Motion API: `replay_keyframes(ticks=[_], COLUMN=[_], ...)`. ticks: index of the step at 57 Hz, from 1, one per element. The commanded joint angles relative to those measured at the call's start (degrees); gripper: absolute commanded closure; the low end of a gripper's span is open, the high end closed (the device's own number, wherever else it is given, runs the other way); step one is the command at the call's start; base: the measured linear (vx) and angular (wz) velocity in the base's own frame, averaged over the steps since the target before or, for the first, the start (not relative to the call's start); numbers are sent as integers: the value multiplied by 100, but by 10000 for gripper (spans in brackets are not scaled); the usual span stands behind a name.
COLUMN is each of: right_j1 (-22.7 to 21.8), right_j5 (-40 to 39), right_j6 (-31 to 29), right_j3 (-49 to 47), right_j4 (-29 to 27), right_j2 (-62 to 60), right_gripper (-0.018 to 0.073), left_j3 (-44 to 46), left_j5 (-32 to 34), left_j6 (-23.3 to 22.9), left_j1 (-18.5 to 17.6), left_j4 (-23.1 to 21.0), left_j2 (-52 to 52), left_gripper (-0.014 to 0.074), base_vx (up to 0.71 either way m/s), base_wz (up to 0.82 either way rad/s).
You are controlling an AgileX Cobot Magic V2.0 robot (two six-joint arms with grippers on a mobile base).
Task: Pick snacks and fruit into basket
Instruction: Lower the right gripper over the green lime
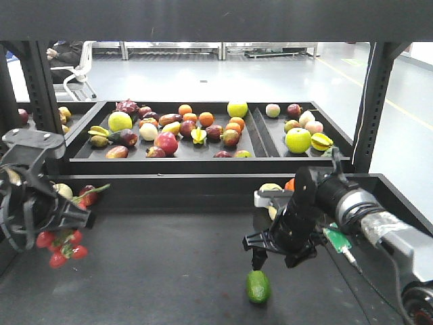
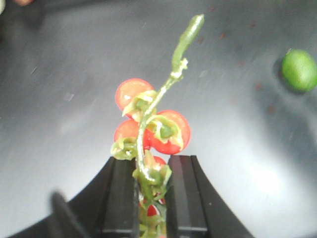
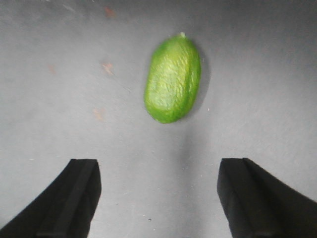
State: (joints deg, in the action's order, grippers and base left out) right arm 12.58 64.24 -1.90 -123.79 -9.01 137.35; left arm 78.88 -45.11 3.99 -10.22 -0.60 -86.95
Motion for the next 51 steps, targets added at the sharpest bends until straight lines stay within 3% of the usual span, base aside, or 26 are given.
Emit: replay_keyframes(ticks=[1,11,26,40,51], right_j1=[-19,-19,-19,-19,-37], right_j5=[-190,-732,-925,-1867,-1847], right_j6=[59,345,497,631,662], right_j3=[-236,-247,-783,-986,-1019], right_j4=[81,81,34,-406,-365], right_j2=[-287,-9,537,830,1032], right_gripper=[8,8,8,8,8], left_j3=[24,31,31,31,31], left_j5=[421,419,384,385,390], left_j6=[-50,-44,-39,4,8], left_j1=[7,7,7,7,7], left_j4=[-8,-8,-8,-8,3], left_j2=[429,590,659,659,659], left_gripper=[602,603,603,603,603], base_vx=[0,0,0,0,0], base_wz=[0,0,0,0,0])
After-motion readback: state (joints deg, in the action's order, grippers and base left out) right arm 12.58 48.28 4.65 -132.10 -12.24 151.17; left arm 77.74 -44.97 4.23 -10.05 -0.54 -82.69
